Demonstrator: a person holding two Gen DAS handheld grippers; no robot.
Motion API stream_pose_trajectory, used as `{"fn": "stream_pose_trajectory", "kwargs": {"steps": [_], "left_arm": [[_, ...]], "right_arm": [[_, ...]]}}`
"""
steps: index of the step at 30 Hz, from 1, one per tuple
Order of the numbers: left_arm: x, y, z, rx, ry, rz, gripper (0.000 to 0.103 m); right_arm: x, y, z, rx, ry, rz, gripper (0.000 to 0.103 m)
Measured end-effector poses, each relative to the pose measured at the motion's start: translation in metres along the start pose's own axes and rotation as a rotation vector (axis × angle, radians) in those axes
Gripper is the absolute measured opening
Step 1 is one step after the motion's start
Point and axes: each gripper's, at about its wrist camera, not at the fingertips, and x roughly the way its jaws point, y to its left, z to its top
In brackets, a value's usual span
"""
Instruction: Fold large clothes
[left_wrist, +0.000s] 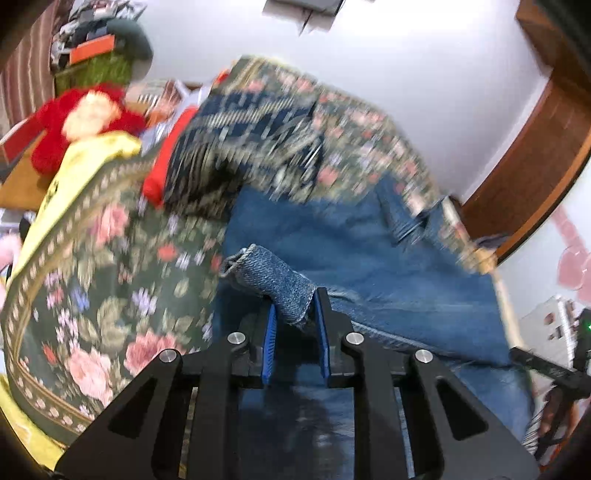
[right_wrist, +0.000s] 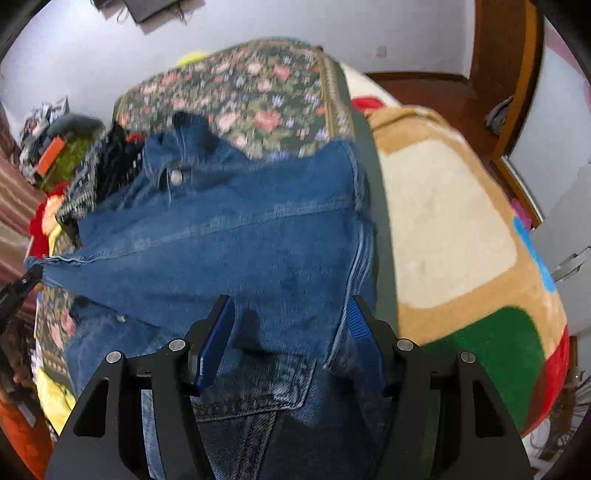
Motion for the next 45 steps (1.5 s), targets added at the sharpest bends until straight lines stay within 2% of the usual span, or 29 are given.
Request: {"fn": "stream_pose_trajectory", "kwargs": {"steps": [3,6,8,10,15,19,25,34,39,43,45], "left_arm": [[0.026,0.009,-0.020,-0.009,0.081,0.031,0.025],[0.037,0.007,-0.034,0.035,0.125,0.096,0.044],[0.033,0.003,-0.035,0.087,0.108,0.170,0.064],[0.026,0.002,-0.032,0.128,0.099,0.219,0.071],[0.012,0.018,-0.012,0.120,0.085,0.212,0.071],[0.003,0.031,0.015,0.069,0.037,0.183,0.077],[0.029,0.044,0.051,0.013,0.063,0.109,0.077],[0.109,0.059,0.069,-0.046,0.190,-0.037,0.077],[0.133,0.068,0.073,-0.089,0.201,-0.133,0.077],[0.147,0.069,0.072,-0.112,0.209,-0.209,0.075],[0.149,0.065,0.073,-0.088,0.208,-0.213,0.065]], "right_arm": [[0.004,0.001,-0.004,-0.008,0.001,-0.023,0.064],[0.004,0.000,-0.001,0.001,0.011,-0.015,0.066],[0.003,-0.003,0.002,0.004,0.015,-0.015,0.066],[-0.001,-0.005,0.006,0.006,0.002,-0.022,0.066],[-0.016,-0.011,0.021,0.006,-0.052,-0.033,0.066],[-0.025,-0.017,0.040,0.008,-0.104,-0.044,0.066],[-0.019,-0.024,0.067,0.023,-0.131,-0.043,0.066],[0.042,-0.045,0.096,0.056,-0.015,-0.003,0.066],[0.071,-0.054,0.113,0.047,0.010,-0.002,0.066],[0.093,-0.063,0.124,0.083,0.026,0.021,0.051],[0.103,-0.064,0.127,0.104,0.053,0.051,0.035]]}}
